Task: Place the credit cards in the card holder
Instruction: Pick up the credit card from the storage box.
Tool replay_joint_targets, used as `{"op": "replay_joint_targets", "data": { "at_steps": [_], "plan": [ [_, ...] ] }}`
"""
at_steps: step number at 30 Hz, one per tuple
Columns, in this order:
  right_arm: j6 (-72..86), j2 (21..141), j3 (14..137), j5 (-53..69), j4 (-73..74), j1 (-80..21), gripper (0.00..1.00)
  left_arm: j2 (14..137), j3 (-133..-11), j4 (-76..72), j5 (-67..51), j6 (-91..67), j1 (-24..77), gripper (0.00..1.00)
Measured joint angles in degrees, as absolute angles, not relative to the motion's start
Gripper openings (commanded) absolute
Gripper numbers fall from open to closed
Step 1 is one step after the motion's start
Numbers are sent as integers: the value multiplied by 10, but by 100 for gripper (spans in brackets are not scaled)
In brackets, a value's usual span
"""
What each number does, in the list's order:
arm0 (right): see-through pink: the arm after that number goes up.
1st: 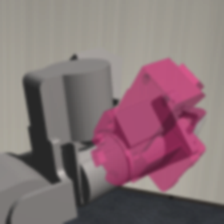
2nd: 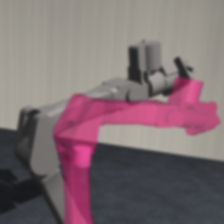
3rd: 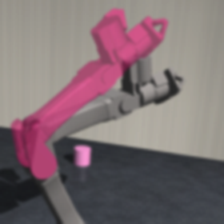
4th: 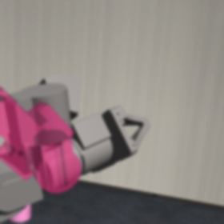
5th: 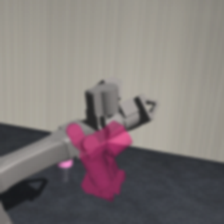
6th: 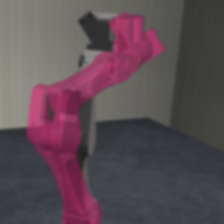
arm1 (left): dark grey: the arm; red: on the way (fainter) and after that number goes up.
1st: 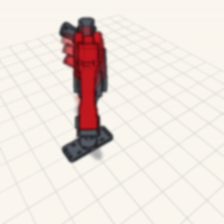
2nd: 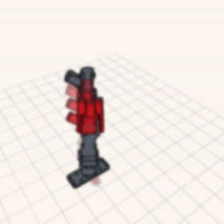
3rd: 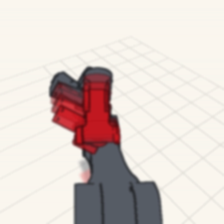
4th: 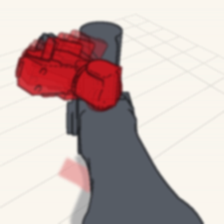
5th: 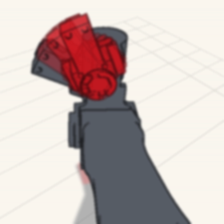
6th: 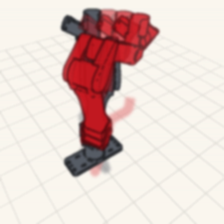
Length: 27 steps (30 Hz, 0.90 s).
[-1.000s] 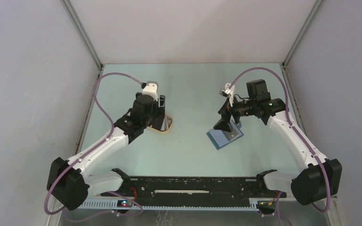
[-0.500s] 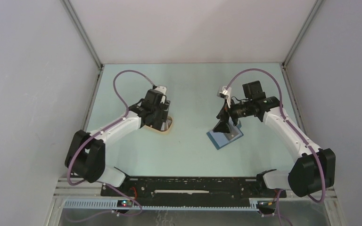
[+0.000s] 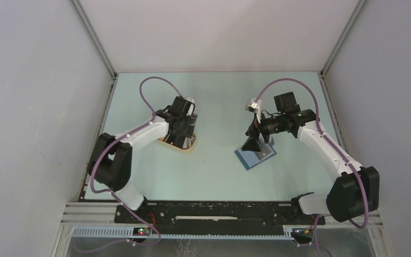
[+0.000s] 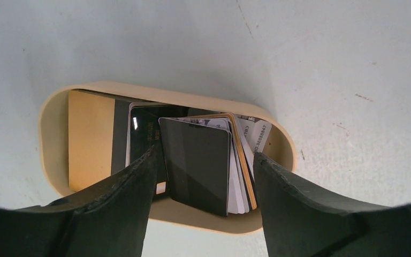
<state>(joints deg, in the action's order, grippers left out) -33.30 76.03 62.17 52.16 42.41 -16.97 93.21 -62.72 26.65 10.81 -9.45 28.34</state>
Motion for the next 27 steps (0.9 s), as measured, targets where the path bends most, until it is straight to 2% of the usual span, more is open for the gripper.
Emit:
{"op": "replay_joint_targets", "data": {
  "at_steps": [9, 19, 27],
  "plan": [
    [-334, 763, 622, 521, 425, -170, 94, 964, -664, 306, 141, -95, 298, 74],
    [-334, 763, 622, 522, 426, -170, 94, 1014, -718, 353, 185, -94, 328, 69],
    [-334, 763, 622, 523, 426, -169, 94, 1030, -729, 371, 209, -95, 332, 70]
  ]
}}
